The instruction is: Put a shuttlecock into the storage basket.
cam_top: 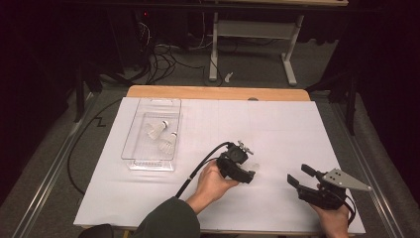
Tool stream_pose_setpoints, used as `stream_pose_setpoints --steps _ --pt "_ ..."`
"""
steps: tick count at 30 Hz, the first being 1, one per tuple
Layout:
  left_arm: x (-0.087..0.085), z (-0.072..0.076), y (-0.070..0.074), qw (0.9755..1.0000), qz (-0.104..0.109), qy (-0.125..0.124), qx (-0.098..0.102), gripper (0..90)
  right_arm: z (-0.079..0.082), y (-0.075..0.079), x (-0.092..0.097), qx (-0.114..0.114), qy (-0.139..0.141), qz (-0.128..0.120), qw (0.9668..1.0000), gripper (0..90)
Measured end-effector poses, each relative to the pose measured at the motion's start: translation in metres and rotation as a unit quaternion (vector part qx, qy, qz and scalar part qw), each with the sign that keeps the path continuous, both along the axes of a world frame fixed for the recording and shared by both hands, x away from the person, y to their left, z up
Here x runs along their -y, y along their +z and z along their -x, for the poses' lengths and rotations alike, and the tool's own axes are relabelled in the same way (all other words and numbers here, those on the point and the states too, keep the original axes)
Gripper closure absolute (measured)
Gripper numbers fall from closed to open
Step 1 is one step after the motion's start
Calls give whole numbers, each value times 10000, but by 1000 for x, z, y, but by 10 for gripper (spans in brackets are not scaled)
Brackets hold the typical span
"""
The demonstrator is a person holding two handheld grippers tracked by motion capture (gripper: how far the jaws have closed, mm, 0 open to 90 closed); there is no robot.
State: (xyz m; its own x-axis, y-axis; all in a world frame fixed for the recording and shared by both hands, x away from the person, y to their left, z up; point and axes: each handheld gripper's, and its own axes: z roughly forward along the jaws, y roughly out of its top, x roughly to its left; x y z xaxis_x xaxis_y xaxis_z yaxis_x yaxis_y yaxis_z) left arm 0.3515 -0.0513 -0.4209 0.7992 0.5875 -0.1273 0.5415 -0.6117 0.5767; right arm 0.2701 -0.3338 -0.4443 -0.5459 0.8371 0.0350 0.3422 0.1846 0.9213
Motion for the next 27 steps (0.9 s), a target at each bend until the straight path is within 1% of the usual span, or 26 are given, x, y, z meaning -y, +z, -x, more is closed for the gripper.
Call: stream_pose_setpoints --steps 17,27 --pt "4 -1 -4 9999 -92 84 -26 393 0 0 0 7 13 8 10000 333" --pt "3 -1 -4 9998 -173 43 -19 457 1 0 0 9 16 7 10000 333"
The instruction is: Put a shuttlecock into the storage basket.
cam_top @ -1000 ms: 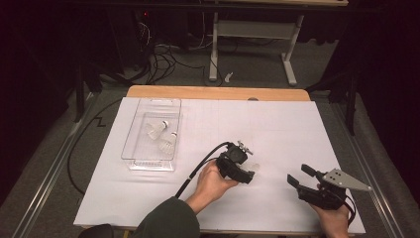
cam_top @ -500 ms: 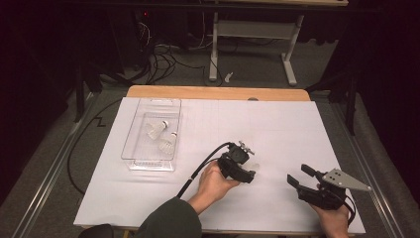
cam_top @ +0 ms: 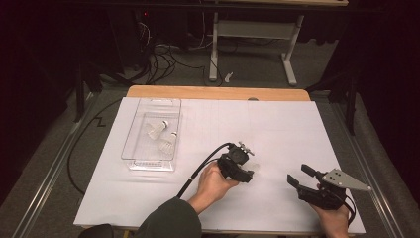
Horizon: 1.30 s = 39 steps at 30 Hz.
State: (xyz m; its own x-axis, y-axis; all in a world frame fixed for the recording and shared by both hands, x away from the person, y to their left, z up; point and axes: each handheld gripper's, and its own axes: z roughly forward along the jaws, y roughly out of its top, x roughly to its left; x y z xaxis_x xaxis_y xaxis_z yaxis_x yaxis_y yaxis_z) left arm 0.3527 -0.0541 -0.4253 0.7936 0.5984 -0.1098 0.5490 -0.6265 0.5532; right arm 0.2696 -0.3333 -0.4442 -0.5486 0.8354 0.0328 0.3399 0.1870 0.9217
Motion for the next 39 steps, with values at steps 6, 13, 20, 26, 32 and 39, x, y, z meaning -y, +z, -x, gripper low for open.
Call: stream_pose_setpoints --steps 6,13,20,26,32,39 --pt "-4 0 2 10000 9 11 20 509 0 0 0 -1 6 3 10000 333" --pt "-5 -1 3 10000 19 -42 -50 564 0 0 0 0 6 4 10000 333" --pt "-4 0 2 10000 5 -67 -42 628 0 0 0 -1 5 -1 10000 333" --pt "-5 0 3 9999 -2 -102 -34 686 0 0 0 2 5 -3 10000 333" --pt "-4 1 3 9999 13 -142 -54 746 0 0 0 3 4 -5 10000 333" --pt "-5 1 4 9998 3 -171 -30 830 0 0 0 10 10 -6 10000 333"
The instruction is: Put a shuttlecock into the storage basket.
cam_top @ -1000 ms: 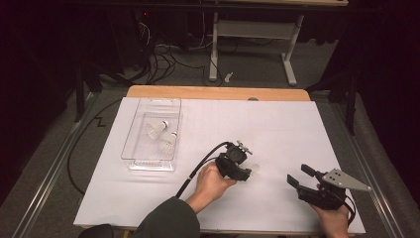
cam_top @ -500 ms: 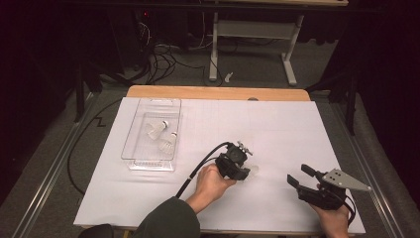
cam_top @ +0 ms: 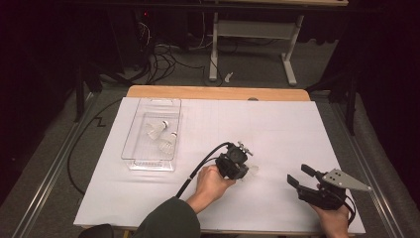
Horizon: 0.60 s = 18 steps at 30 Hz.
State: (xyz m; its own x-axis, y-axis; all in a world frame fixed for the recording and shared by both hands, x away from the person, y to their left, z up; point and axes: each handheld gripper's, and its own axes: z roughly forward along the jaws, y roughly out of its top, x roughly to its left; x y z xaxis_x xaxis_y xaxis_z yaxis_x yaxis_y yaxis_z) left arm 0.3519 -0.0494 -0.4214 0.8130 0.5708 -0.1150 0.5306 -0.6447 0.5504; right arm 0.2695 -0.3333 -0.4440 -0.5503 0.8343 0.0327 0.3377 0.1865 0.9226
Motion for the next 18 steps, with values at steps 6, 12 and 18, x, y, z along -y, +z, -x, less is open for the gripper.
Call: stream_pose_setpoints --steps 6,12,18 --pt "-2 0 2 10000 -17 15 51 880 0 0 0 -6 -4 -1 10000 333" --pt "-5 0 5 9999 -41 46 122 894 0 0 0 -4 -4 2 10000 333" --pt "-11 -1 11 9998 6 70 163 898 0 0 0 -3 -2 6 10000 333"
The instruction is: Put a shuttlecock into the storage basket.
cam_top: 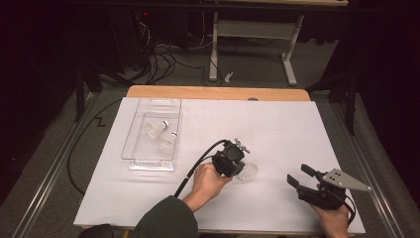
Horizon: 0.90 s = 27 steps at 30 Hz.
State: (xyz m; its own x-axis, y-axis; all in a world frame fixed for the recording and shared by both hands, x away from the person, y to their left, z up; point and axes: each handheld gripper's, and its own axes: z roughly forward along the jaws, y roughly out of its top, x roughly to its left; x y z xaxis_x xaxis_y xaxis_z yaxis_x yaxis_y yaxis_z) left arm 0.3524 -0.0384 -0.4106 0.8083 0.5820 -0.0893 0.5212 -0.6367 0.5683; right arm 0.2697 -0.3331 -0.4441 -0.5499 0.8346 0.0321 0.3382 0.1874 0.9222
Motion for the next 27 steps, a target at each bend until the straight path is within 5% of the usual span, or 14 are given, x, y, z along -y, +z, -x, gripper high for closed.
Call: stream_pose_setpoints --steps 27 --pt "-25 -4 20 9994 343 26 -10 900 0 0 -1 -19 25 -13 10000 331"
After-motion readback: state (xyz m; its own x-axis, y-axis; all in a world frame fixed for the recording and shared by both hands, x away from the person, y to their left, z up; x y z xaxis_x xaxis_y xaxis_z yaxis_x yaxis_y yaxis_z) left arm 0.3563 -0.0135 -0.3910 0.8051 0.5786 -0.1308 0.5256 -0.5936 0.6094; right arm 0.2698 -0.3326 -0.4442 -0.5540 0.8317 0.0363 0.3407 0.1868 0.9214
